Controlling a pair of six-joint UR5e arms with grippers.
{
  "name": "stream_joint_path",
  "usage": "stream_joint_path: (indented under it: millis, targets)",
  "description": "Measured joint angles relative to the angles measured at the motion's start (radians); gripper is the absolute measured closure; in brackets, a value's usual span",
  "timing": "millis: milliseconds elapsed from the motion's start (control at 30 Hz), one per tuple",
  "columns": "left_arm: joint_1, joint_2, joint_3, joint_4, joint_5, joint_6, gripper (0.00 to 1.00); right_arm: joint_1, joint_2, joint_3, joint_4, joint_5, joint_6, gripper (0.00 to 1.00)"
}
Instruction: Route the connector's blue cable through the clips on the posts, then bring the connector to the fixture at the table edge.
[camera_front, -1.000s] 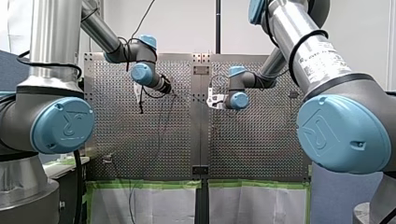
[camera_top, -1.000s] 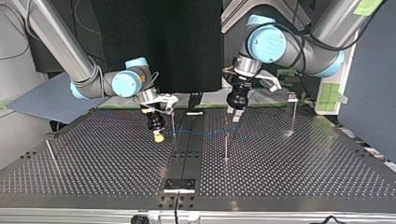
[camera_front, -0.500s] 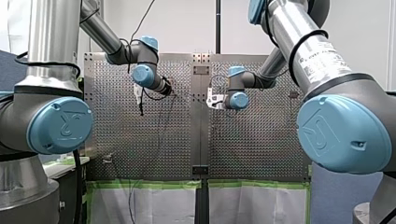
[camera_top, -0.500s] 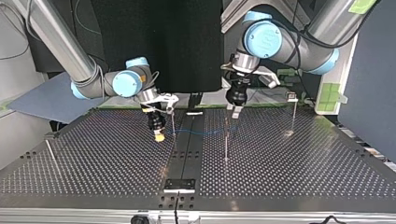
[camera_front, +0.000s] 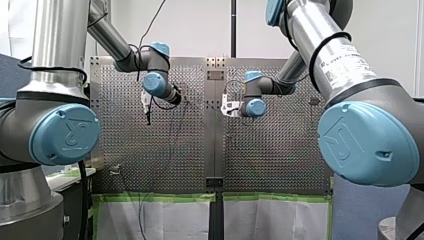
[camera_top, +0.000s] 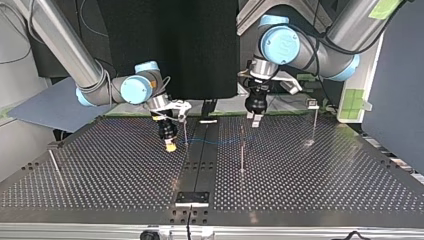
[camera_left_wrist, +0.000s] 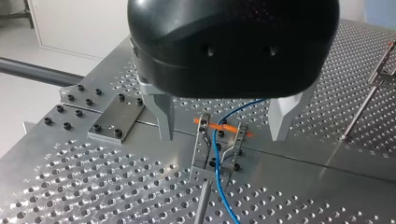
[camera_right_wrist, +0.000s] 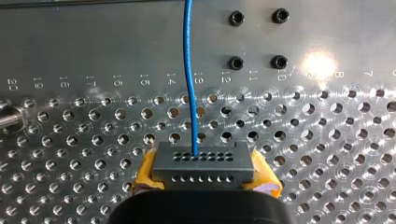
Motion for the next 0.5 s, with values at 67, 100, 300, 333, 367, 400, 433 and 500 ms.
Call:
stream_joint_path:
  millis: [67, 100, 300, 333, 367, 400, 433, 500]
  targets:
    - [0.000, -0.002, -0.001, 0.007, 0.000, 0.003, 0.00, 0.000, 0.000, 0.000, 0.000, 0.000, 0.000, 1.00]
    - [0.000, -0.002, -0.002, 0.009, 0.000, 0.004, 0.00, 0.000, 0.000, 0.000, 0.000, 0.000, 0.000, 1.00]
    - [0.000, -0.003, -0.007, 0.017, 0.001, 0.005, 0.00, 0.000, 0.000, 0.000, 0.000, 0.000, 0.001, 1.00]
    - [-0.001, -0.003, -0.008, 0.018, 0.002, 0.006, 0.00, 0.000, 0.000, 0.000, 0.000, 0.000, 0.001, 1.00]
    - [-0.001, -0.003, -0.008, 0.018, 0.002, 0.006, 0.00, 0.000, 0.000, 0.000, -0.001, 0.000, 0.002, 1.00]
    - [-0.001, -0.003, -0.008, 0.019, 0.002, 0.006, 0.00, 0.000, 0.000, 0.000, -0.001, 0.000, 0.002, 1.00]
    - [-0.002, -0.003, -0.008, 0.019, 0.002, 0.006, 0.00, 0.000, 0.000, 0.000, -0.001, 0.000, 0.002, 1.00]
    - [-0.003, -0.003, -0.008, 0.018, 0.001, 0.006, 0.00, 0.000, 0.000, 0.000, -0.002, 0.000, 0.003, 1.00]
